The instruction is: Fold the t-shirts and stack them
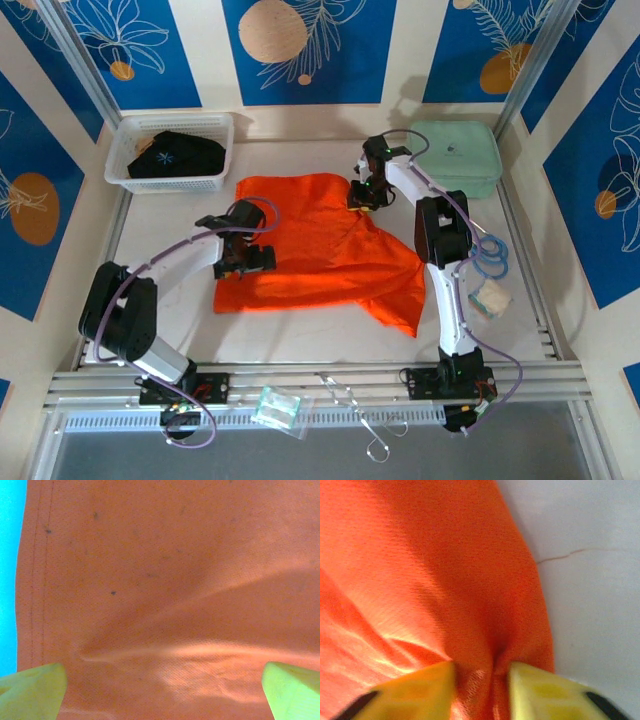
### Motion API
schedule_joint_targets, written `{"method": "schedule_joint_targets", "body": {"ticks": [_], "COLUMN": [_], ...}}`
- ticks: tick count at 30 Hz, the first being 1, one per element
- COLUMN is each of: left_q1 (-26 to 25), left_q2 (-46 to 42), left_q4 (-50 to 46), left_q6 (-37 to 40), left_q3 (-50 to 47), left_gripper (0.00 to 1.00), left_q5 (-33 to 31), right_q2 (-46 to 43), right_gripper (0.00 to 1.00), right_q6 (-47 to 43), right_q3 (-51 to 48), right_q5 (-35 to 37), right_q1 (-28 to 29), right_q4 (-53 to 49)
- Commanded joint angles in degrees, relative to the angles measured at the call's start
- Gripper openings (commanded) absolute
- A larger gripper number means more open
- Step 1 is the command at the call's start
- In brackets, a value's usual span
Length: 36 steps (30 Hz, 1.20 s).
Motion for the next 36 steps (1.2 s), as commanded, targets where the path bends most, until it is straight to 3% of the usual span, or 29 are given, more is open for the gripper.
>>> {"method": "schedule_joint_targets", "body": {"ticks": [1,2,10,21,26,29,36], "left_q1": [-0.3,-0.3,-0.3,0.2,1.6,2.2,2.2], "left_q2": [-1.7,-1.9,-3.5,-6.5,-9.9,-12.2,-13.6], "left_q4": [-0.4,-0.4,-1.0,-5.7,-10.0,-11.4,-10.6], "left_q6": [-0.6,-0.6,-0.7,-0.4,-0.3,-0.2,0.5], "left_q3": [-0.4,-0.5,-1.2,-1.3,0.2,1.0,2.3], "left_gripper": [1.0,1.0,1.0,1.0,0.99,1.0,1.0], "left_q5": [0.3,0.2,-0.5,-7.5,-12.8,-14.9,-10.4], "right_q2": [-1.2,-2.0,-13.9,-26.0,-27.5,-29.4,-38.4], "right_gripper": [0.09,0.0,0.0,0.0,0.21,0.29,0.37], "right_q6": [-0.3,-0.2,1.6,20.1,24.5,25.1,25.6], "right_q3": [2.0,1.8,-4.7,-28.4,-32.9,-33.6,-37.6], "right_q5": [-1.6,-1.1,5.4,14.8,16.5,18.5,20.3], "right_q1": [0.4,0.6,4.7,22.3,30.0,32.5,30.0], "right_q4": [-1.5,-1.6,0.1,8.6,9.4,7.1,4.3]}}
